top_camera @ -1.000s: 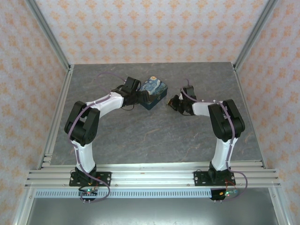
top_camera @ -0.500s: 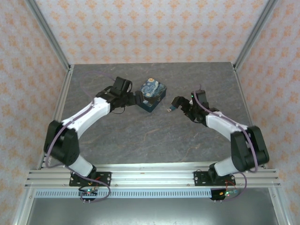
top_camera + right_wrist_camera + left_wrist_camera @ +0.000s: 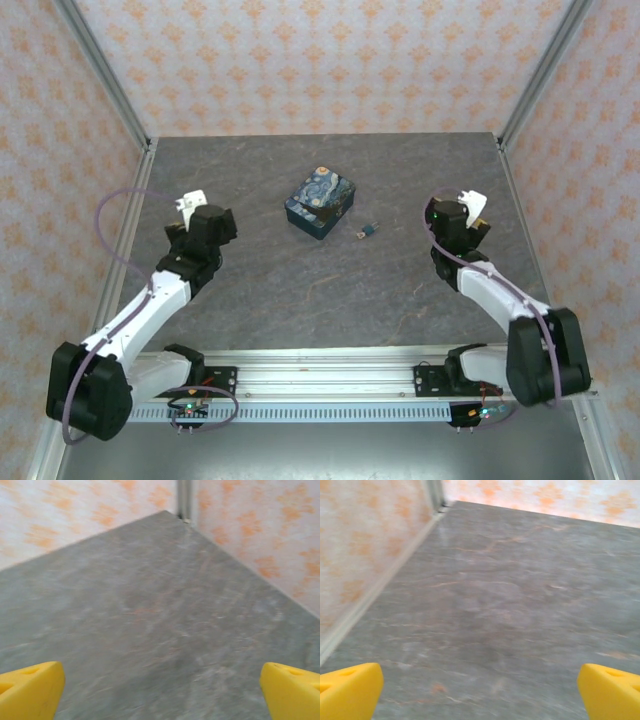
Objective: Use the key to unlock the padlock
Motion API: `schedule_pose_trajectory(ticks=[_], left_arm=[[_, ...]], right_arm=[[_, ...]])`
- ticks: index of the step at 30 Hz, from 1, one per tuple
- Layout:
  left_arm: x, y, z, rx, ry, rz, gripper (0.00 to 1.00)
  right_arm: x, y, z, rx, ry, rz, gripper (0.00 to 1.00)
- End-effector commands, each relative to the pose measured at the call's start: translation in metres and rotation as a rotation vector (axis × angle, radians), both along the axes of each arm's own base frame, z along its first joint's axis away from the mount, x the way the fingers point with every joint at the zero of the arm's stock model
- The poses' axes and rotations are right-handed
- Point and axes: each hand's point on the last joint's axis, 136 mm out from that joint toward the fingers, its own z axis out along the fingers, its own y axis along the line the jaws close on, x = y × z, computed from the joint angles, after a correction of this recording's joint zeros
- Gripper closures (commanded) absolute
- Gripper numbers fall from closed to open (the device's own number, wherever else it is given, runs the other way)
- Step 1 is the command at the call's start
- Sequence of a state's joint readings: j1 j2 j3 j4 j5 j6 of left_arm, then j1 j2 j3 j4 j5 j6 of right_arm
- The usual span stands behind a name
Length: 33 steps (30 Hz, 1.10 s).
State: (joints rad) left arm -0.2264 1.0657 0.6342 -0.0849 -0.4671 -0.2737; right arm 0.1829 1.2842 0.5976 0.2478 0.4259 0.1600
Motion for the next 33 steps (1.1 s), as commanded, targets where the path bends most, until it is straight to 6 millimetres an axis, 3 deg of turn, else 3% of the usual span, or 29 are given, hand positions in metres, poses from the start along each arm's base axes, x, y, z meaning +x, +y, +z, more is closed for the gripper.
schedule_pose_trajectory(ticks=[1, 5, 8, 13, 17, 33], left_arm=[[0.000, 0.032, 0.015, 0.061, -0.144, 0.099, 0.00], [0.001, 0.046, -0.014, 0.053, -0.118, 0.114, 0.00], [0.011, 0.041, -0.032, 0.065, -0.124, 0.073, 0.00], [0.038, 0.028, -0.051, 0.085, -0.134, -0.038, 0.00], [0.054, 0.017, -0.077, 0.088, -0.106, -0.118, 0.00], [0.054, 0.016, -0.078, 0.075, -0.090, -0.126, 0.00]], right_arm=[[0.006, -0.018, -0.011, -0.127, 0.034, -0.047, 0.01], [0.009, -0.016, -0.034, -0.126, 0.039, -0.005, 0.01], [0.014, -0.011, -0.030, -0.118, -0.019, 0.056, 0.01], [0.017, -0.011, -0.056, -0.045, -0.070, 0.139, 0.01], [0.017, -0.013, -0.058, -0.021, -0.072, 0.149, 0.01], [0.019, -0.004, -0.059, -0.009, -0.049, 0.214, 0.01]])
